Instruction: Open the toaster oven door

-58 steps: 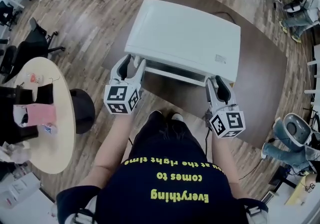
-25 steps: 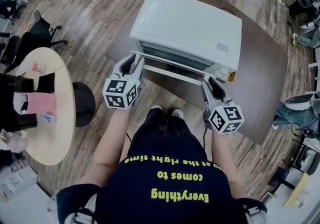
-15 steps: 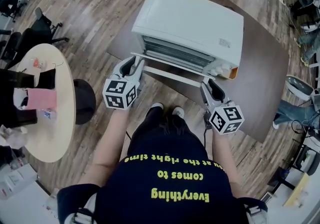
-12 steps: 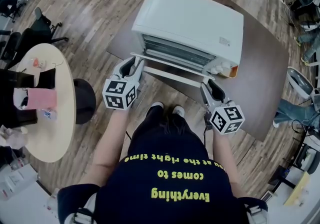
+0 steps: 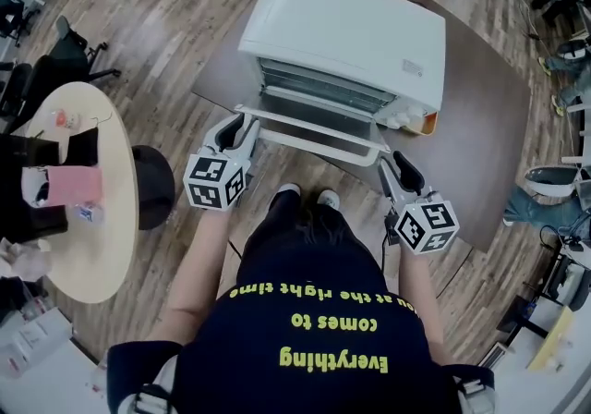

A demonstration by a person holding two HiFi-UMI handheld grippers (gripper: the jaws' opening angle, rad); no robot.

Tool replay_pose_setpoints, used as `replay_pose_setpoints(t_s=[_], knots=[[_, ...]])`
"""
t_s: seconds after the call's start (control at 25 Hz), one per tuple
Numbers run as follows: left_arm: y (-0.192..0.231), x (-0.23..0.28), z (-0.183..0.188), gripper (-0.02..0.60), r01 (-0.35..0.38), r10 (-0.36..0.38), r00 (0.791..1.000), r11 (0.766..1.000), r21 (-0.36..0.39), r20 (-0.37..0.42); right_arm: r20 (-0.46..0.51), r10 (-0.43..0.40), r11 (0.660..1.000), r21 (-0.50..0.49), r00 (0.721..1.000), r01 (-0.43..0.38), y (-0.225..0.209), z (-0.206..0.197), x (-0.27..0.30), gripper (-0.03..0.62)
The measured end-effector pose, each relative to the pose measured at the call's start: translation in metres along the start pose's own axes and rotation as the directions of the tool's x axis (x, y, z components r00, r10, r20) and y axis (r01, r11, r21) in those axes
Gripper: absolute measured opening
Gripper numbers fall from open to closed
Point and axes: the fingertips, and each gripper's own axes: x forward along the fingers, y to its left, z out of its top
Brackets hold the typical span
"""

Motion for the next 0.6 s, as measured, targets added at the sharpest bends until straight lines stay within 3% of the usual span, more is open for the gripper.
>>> replay_pose_setpoints(t_s=[0.4, 0.6], knots=[[-0.002, -0.008, -0.021, 0.103, 0.006, -0.005, 0.999, 1.0, 0.025, -0.046, 0.019, -0.005, 1.0, -0.022, 1.0, 0.005, -0.001, 0.009, 0.002, 0.144], [-0.004, -0.01, -0.029, 0.101, 0.008, -0.005, 0.998, 0.999, 0.041, -0.062, -0.044, 0.026, 1.0, -0.015, 0.999, -0.027, 0.0, -0.005, 0.012, 0.15]])
